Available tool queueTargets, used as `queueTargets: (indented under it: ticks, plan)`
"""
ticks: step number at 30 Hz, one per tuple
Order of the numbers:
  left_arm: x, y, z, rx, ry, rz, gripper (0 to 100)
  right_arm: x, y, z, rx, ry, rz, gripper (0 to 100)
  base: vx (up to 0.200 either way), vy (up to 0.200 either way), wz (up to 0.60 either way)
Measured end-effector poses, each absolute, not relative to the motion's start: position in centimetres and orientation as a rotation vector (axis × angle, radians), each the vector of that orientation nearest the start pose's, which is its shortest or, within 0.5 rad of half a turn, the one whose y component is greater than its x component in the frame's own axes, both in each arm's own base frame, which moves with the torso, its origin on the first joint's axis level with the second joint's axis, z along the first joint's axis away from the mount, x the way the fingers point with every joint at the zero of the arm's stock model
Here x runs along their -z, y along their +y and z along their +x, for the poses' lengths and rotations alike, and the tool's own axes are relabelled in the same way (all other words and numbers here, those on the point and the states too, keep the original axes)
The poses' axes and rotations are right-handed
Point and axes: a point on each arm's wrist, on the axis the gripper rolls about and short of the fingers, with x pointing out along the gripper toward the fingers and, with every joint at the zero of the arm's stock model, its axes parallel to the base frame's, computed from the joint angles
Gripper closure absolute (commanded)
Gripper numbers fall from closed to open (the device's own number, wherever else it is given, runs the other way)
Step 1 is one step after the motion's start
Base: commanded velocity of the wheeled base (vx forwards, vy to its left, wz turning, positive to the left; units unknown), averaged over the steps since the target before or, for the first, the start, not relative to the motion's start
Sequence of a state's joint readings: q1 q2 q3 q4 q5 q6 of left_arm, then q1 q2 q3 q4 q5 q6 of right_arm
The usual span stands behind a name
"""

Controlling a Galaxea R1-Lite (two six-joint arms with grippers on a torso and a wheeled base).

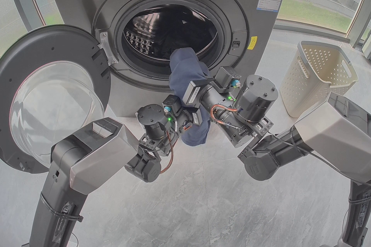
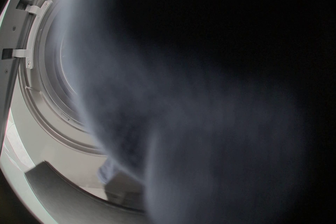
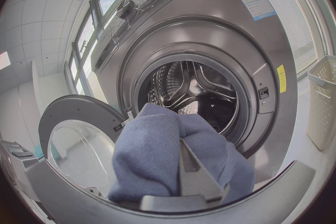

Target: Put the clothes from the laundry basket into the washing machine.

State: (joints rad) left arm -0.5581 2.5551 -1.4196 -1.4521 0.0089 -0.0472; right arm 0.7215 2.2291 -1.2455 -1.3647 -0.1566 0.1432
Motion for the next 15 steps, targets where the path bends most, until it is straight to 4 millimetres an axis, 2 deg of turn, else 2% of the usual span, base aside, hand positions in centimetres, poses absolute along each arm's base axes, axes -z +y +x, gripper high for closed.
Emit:
queueTargets:
  ticks: [7,15]
  plan:
    - [-7.3,-25.3,41.6,0.541,-0.308,-0.145,100,-17.7,27.4,33.4,-0.558,-0.314,0.305,100,0.0,0.0,0.0]
    - [-9.6,-24.1,41.0,0.517,-0.326,-0.159,100,-17.0,23.3,34.8,-0.462,-0.28,0.281,100,0.0,0.0,0.0]
